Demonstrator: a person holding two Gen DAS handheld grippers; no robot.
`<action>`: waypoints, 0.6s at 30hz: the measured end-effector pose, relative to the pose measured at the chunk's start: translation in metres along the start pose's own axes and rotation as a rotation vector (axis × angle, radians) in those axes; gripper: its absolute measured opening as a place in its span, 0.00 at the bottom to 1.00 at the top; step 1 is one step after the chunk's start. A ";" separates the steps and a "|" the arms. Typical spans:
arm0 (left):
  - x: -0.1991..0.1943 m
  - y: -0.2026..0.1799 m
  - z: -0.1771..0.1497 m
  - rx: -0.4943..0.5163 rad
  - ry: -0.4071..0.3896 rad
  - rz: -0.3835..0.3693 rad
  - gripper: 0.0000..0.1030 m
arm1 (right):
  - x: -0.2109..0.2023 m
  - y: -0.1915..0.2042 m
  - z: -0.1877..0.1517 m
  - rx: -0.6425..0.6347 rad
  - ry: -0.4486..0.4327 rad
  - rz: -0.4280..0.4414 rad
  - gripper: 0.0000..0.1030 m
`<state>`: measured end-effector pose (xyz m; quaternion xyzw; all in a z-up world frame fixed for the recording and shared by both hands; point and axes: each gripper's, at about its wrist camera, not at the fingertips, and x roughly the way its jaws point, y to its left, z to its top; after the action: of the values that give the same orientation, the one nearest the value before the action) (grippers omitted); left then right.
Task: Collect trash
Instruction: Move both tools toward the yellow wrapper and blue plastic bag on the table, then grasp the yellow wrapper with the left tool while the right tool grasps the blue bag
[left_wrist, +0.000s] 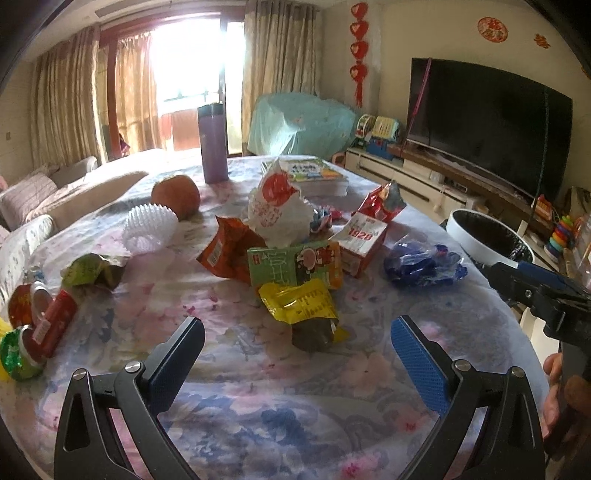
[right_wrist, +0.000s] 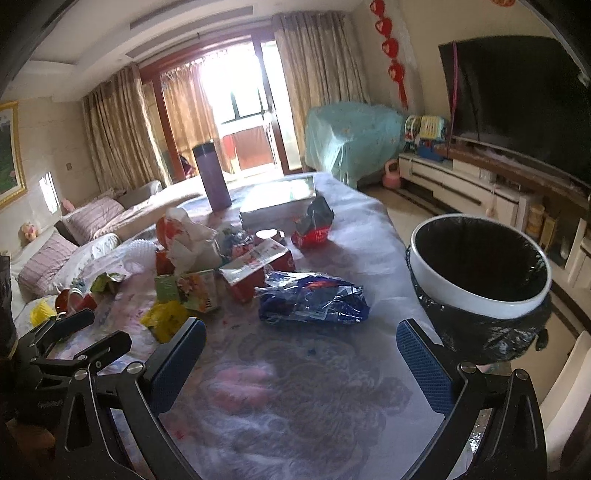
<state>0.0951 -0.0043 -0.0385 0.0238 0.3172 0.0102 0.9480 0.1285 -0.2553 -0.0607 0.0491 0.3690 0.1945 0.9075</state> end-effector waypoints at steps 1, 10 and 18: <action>0.005 0.001 0.000 -0.023 0.026 -0.015 0.98 | 0.006 -0.002 0.002 0.000 0.016 0.005 1.00; 0.034 0.004 0.012 -0.103 0.140 -0.047 0.94 | 0.053 -0.013 0.021 -0.067 0.139 0.063 1.00; 0.040 0.005 0.018 -0.098 0.179 -0.050 0.66 | 0.089 -0.019 0.025 -0.107 0.231 0.099 0.91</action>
<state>0.1378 0.0009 -0.0484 -0.0318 0.4002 0.0040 0.9159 0.2096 -0.2363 -0.1050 -0.0038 0.4571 0.2629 0.8496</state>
